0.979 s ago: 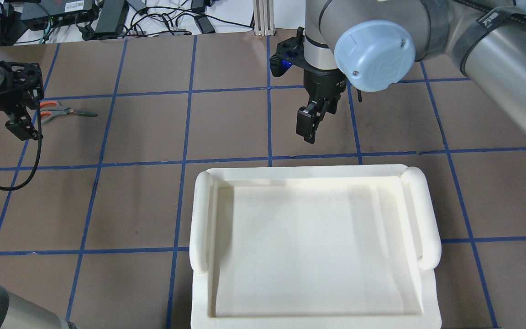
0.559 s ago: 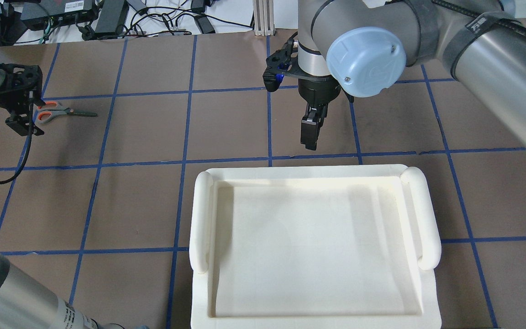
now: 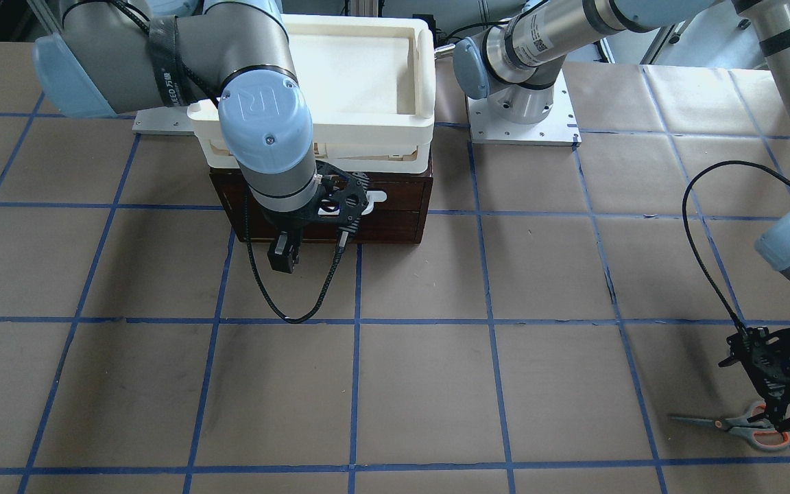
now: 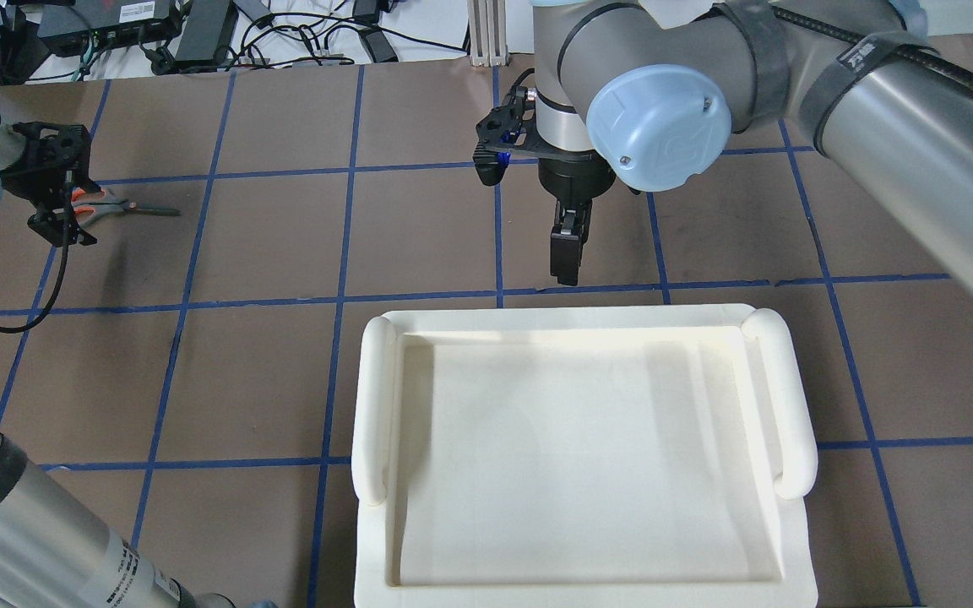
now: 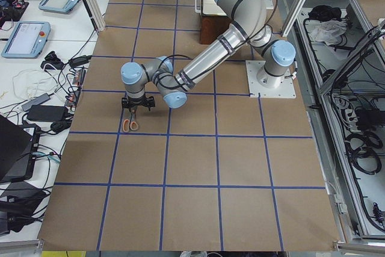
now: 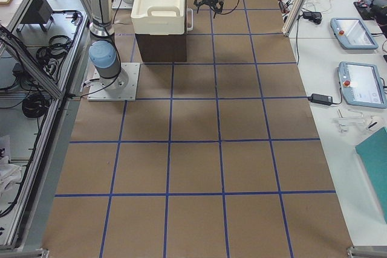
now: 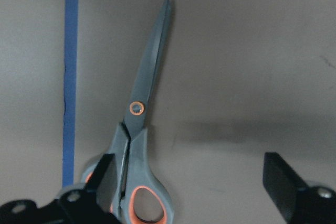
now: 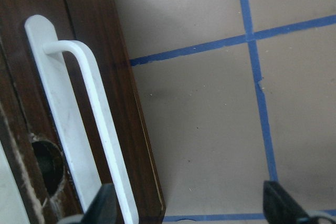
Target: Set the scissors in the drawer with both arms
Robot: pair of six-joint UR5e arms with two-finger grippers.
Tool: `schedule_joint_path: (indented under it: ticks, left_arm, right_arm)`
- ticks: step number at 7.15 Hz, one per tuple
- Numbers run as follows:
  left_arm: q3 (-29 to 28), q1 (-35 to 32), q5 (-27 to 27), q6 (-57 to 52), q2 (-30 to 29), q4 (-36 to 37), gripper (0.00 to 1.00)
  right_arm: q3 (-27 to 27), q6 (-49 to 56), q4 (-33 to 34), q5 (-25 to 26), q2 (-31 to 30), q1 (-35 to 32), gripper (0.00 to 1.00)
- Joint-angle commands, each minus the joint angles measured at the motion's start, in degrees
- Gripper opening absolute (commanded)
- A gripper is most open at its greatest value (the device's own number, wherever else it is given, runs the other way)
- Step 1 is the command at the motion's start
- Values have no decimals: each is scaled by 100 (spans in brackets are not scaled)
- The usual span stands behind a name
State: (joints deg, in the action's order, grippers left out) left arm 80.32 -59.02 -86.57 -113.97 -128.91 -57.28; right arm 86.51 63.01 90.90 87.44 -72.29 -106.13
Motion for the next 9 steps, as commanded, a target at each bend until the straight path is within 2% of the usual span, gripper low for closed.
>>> schedule_joint_path:
  ticks: [1,2,3,5,7,9]
  left_arm:
    - [-235,-13,130,-142,-292,15,100]
    - [-323,-13,132,-160,-380,15,99]
    - [-376,-13,140,-161,-450,15,98]
    - [-385,-13,140,-257,-495,85,97]
    - [-420,-13,141,-318,-591,226,94]
    - [-420,-31,141,-327,-618,226,89]
  right_arm:
    - [-2,80,32,-201,65,-83,100]
    - [-46,272,294,-210,118,-83,100]
    - [-125,761,236,-227,301,-83,100]
    - [-300,871,-123,-227,479,-101,100]
    - [-398,793,-860,-245,523,-101,100]
    - [-372,775,-872,-228,549,-101,100]
